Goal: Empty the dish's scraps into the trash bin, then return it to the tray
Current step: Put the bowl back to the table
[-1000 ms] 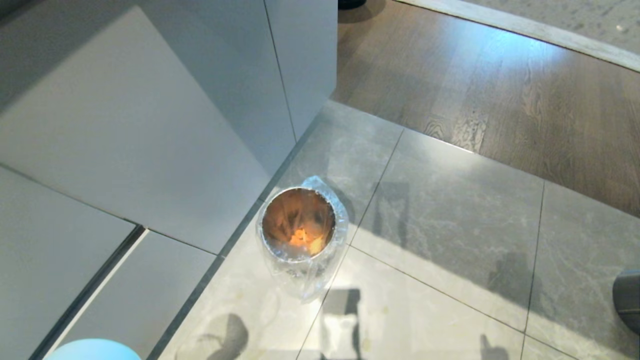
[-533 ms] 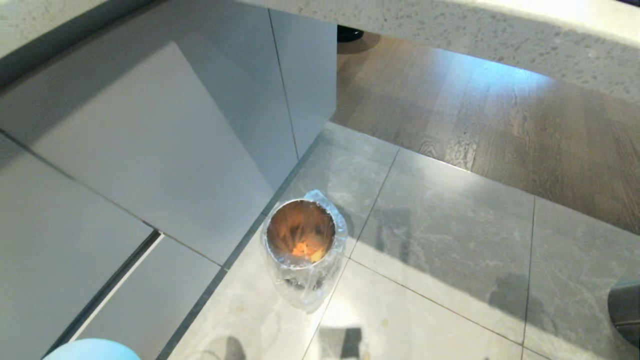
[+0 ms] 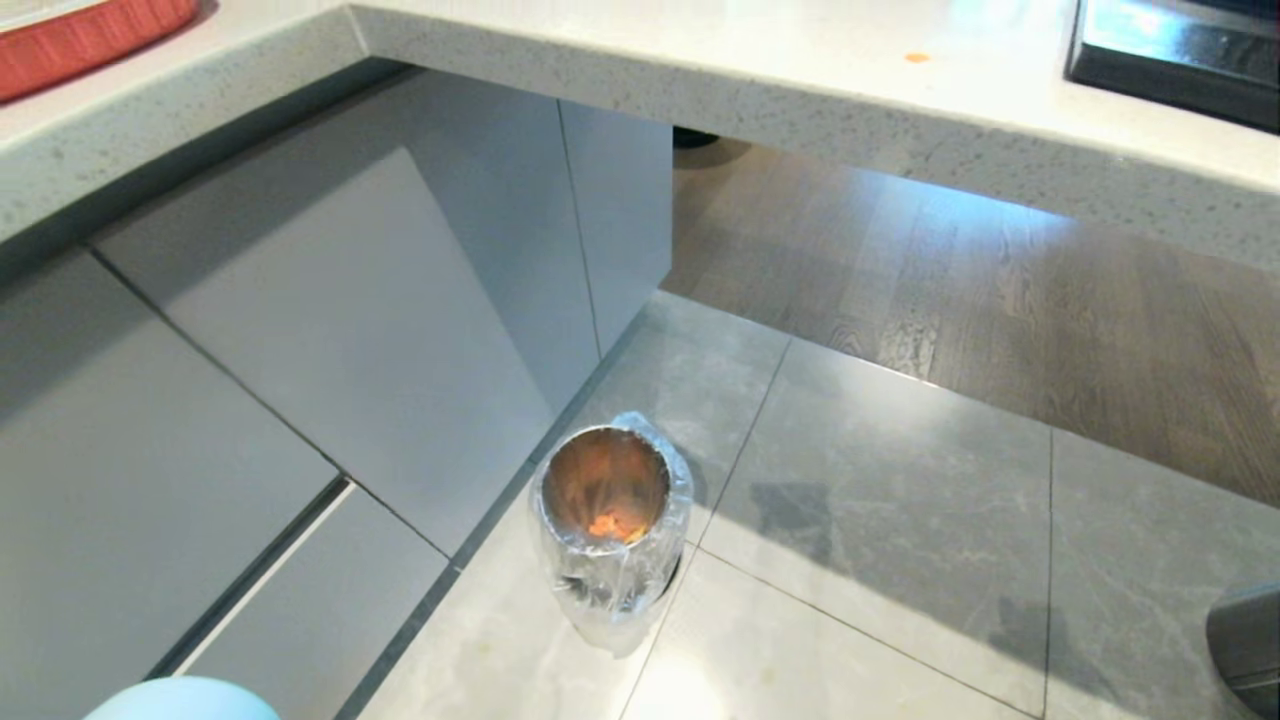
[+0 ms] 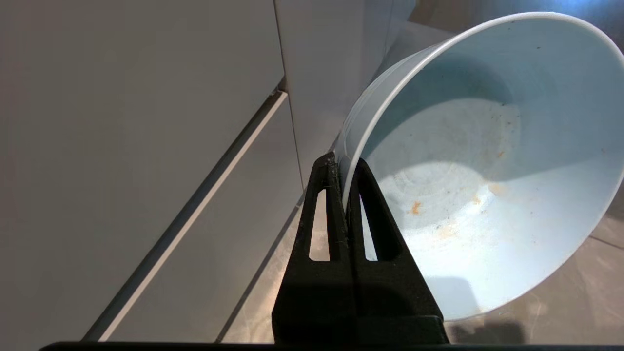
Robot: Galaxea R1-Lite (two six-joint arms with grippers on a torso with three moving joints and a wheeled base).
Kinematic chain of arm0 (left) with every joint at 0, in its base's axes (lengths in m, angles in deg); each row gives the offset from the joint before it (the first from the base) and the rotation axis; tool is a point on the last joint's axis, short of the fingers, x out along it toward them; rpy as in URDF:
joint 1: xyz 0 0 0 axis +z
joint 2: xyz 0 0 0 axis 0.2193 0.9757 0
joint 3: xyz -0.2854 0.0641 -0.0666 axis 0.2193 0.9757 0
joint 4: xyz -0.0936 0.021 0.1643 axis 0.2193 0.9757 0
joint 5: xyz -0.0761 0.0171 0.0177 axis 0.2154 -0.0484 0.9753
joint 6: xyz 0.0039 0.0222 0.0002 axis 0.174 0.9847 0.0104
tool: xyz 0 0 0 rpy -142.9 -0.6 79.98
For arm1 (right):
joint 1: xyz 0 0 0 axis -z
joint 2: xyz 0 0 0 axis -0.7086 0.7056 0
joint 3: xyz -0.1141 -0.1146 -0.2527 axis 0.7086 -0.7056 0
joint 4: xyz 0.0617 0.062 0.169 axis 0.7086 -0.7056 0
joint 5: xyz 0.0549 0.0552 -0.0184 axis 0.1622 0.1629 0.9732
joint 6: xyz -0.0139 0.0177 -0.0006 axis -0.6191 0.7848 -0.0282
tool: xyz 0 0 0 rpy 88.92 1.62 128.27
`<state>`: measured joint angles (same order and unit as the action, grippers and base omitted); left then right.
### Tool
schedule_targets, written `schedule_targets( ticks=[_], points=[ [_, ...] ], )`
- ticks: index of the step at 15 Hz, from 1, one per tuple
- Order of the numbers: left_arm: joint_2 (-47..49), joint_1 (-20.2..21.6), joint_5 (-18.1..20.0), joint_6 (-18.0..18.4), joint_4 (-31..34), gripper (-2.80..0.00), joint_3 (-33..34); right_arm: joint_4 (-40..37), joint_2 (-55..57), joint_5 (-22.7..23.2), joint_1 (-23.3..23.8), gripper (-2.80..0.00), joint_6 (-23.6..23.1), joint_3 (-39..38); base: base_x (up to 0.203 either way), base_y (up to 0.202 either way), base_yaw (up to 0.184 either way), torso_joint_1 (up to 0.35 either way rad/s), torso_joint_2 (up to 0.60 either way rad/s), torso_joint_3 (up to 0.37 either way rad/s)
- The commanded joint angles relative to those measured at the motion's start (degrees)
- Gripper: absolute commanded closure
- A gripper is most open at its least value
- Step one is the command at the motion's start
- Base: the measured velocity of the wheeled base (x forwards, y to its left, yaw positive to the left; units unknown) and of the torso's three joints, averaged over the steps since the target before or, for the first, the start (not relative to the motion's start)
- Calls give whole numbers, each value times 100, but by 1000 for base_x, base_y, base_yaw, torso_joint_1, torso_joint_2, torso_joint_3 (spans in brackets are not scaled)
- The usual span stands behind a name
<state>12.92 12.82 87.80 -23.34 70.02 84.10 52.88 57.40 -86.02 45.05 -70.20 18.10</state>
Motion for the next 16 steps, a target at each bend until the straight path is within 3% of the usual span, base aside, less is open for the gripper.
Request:
schedule_targets(
  ticks=[1, 16],
  points=[
    [-1, 3, 2, -6, -5, 0, 0, 5, -2, -2, -1, 0, 0, 0, 0, 0, 0, 1, 2, 203],
    [-1, 3, 2, -6, -5, 0, 0, 5, -2, -2, -1, 0, 0, 0, 0, 0, 0, 2, 1, 175]
  ],
)
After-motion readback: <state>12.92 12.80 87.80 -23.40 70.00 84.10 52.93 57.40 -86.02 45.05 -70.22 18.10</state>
